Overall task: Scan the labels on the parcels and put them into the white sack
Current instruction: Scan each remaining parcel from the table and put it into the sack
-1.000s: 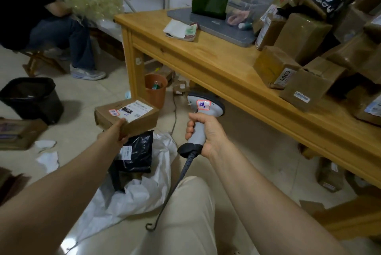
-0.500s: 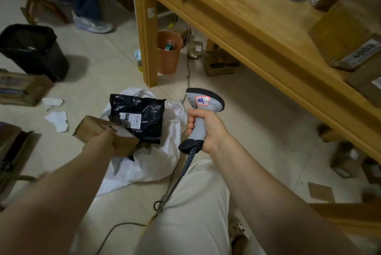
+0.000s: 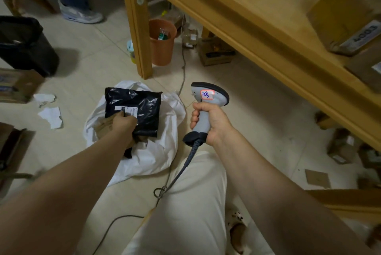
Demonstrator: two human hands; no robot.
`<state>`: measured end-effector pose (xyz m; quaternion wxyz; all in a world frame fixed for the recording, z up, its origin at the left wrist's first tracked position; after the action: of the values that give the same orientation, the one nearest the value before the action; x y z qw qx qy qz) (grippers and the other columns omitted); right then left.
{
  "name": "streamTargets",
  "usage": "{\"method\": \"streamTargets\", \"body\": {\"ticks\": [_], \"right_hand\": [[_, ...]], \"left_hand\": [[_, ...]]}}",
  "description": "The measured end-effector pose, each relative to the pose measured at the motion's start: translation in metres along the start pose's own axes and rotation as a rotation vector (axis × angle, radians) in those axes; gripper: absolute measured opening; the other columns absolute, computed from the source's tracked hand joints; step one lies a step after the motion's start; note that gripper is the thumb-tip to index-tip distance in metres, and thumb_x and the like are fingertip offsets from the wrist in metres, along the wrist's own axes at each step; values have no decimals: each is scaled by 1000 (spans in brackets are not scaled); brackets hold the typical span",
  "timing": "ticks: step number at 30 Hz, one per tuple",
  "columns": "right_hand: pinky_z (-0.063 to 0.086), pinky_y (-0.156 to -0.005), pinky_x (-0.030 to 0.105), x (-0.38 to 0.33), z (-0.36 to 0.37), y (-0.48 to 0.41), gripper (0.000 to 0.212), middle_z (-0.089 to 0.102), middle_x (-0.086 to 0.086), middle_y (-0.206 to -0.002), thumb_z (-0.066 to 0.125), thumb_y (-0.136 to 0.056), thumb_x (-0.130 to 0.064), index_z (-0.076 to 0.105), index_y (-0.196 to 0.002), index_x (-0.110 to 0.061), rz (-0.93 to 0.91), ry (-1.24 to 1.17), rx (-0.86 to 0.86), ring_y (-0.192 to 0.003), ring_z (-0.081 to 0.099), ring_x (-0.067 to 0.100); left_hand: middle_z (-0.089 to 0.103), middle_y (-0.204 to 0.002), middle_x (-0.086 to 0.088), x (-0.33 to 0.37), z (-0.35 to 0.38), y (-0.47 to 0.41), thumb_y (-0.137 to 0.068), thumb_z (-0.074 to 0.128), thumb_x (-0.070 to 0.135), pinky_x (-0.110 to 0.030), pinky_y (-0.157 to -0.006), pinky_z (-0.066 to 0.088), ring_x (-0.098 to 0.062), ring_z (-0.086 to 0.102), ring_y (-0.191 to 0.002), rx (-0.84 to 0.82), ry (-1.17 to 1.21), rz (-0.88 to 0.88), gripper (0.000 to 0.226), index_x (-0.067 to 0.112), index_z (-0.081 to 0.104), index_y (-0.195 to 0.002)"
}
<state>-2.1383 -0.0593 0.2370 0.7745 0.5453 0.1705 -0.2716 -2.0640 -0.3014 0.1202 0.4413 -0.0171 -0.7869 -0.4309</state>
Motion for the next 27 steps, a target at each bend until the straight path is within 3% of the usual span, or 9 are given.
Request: {"method": "streamTargets", "body": {"ticks": [3, 6, 12, 16, 21, 27], "right_hand": [[39, -39, 19, -8, -7, 12, 14, 47, 5, -52, 58, -85, -1, 53, -73, -6, -47, 21, 5, -37, 42, 15], [40, -41, 21, -23, -17, 34, 16, 49, 7, -53, 60, -83, 1, 54, -69, -5, -135, 72, 20, -38, 43, 16], [38, -40, 20, -66, -40, 100, 21, 50, 6, -50, 64, -82, 2, 53, -66, -5, -371, 138, 45, -36, 43, 15], [39, -41, 21, -98, -68, 156, 14, 52, 4, -47, 66, -81, 4, 57, -77, -6, -522, 99, 90, -37, 45, 15], [40, -40, 21, -142, -119, 217, 16, 54, 2, -45, 65, -80, 4, 56, -73, -8, -676, 22, 173, -36, 47, 15], [42, -39, 20, -166, -174, 250, 13, 54, -1, -43, 62, -81, 3, 61, -84, -9, -789, -127, 257, -35, 49, 13]], "left_hand": [[56, -131, -14, 46, 21, 28, -93, 52, 11, -42, -96, 49, -31, 58, -110, -12, -243, 275, 57, 17, 37, -147], [57, -132, -16, 90, 51, 76, -89, 57, 17, -48, -97, 48, -35, 57, -115, -64, -435, 574, 65, 20, 33, -149], [50, -142, -11, 169, 114, 208, -82, 68, 18, -39, -107, 36, -29, 45, -130, -72, -689, 1161, 68, 11, 41, -145], [51, -140, -12, 197, 150, 287, -84, 65, 20, -38, -106, 34, -29, 43, -130, -132, -717, 1333, 66, 14, 41, -145], [48, -143, -9, 230, 200, 382, -89, 62, 25, -38, -106, 34, -26, 40, -132, -200, -642, 1499, 64, 16, 37, -147], [47, -141, -10, 256, 262, 451, -84, 68, 35, -40, -103, 41, -27, 44, -130, -230, -609, 1494, 73, 12, 36, -145]]}}
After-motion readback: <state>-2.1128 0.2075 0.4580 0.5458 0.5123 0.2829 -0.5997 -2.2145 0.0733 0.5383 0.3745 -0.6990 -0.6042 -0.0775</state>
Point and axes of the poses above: each hand's wrist, its own y-axis away from the middle knuckle, its own z-axis out of the palm, x = y × z, the point moved 10 cm from there along -y, towards the middle knuckle
